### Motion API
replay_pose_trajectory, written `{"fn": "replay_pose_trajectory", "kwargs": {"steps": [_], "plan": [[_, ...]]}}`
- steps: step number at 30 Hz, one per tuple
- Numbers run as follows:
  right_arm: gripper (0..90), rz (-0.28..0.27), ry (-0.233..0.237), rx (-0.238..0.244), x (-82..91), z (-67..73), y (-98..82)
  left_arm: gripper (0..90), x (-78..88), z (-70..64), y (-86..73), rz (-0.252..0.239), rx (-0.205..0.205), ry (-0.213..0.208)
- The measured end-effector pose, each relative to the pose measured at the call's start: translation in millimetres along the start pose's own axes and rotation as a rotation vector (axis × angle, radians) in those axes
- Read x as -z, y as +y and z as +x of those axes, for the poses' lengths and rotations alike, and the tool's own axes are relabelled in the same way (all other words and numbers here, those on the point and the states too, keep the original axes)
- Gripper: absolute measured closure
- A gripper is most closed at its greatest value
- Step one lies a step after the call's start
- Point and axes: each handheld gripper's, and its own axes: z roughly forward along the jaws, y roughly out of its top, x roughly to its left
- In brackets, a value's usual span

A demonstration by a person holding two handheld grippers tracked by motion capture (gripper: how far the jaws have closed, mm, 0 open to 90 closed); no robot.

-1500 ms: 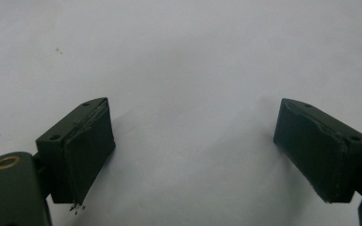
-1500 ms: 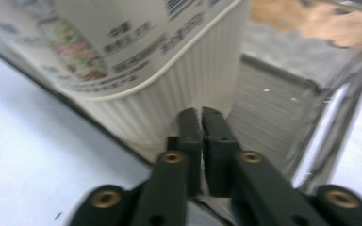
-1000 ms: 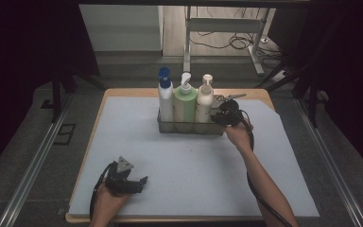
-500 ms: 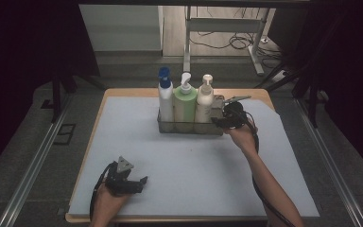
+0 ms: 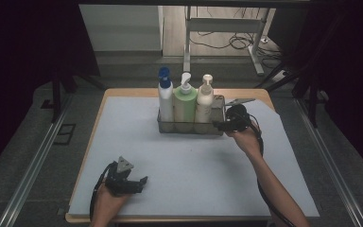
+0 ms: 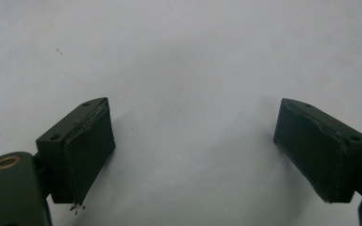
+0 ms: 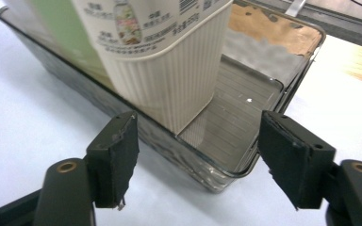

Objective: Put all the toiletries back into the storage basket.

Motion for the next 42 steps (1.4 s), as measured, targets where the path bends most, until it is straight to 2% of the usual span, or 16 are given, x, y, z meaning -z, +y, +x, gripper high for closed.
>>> {"fn": "replay_pose_trajectory", "kwargs": {"steps": [12,20,27,34,39,42], "plan": [[23.6,0.004,0.044,0.034,14.3,5.1,-12.6,12.3,0.0,0.0,0.0,0.000,-0.001,0.000],[21.4,0.008,0.058,0.068,31.7,9.4,-23.4,12.3,0.1,0.0,0.0,0.001,-0.001,0.001],[15.7,0.018,0.067,0.109,46.8,15.7,-34.5,12.3,0.1,0.0,0.0,0.000,-0.001,0.001],[11.4,0.027,0.082,0.125,58.9,19.9,-51.7,12.4,0.0,-0.1,0.0,0.000,0.000,0.001],[2.8,0.053,0.072,0.153,62.7,23.0,-66.3,12.4,0.1,-0.1,0.0,0.000,-0.001,0.002],[1.6,0.051,0.061,0.162,65.2,23.5,-75.4,12.4,0.1,-0.2,0.0,0.000,0.000,0.001]]}}
